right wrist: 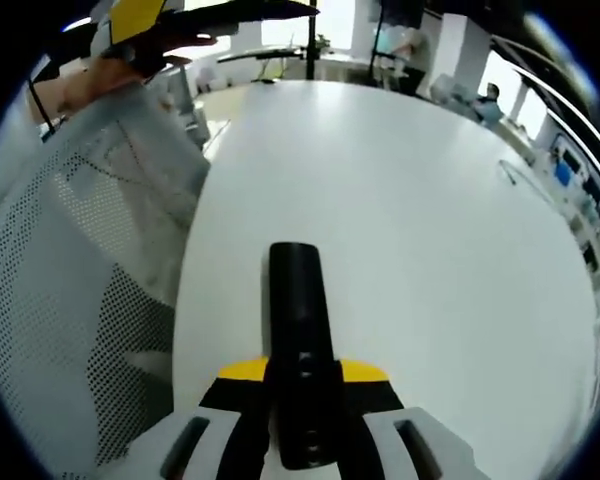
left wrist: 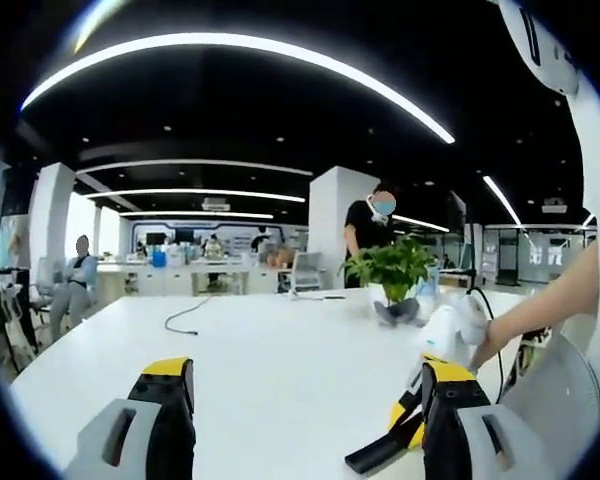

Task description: Press the specified remote control buttons in sequence, fully releasing each button before pressing the next.

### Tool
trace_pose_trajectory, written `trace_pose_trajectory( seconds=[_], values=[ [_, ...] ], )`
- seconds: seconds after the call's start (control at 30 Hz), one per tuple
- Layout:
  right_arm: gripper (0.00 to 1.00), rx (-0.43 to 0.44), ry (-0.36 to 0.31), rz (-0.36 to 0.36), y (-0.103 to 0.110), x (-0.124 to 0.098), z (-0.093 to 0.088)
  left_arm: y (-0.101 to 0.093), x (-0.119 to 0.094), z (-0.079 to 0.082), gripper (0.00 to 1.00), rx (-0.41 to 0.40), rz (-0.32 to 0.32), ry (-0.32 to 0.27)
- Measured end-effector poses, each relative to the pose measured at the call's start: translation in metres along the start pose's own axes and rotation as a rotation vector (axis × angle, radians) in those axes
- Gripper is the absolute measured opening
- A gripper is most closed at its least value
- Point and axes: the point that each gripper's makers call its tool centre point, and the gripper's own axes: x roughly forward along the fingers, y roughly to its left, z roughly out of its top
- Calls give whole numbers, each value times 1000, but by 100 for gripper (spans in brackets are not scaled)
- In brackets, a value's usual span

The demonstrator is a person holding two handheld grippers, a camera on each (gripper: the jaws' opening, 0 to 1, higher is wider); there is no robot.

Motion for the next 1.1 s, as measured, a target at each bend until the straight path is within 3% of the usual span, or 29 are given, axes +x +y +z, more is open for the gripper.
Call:
trace_pose_trajectory(
  seconds=[0.57, 1.1],
  values=[
    [21, -4, -18, 3, -24, 1, 2, 0, 0, -1, 98, -6, -2, 7],
    [21, -35, -3, 29, -39, 1, 1, -2, 3, -9, 97, 17, -6, 52]
  ],
)
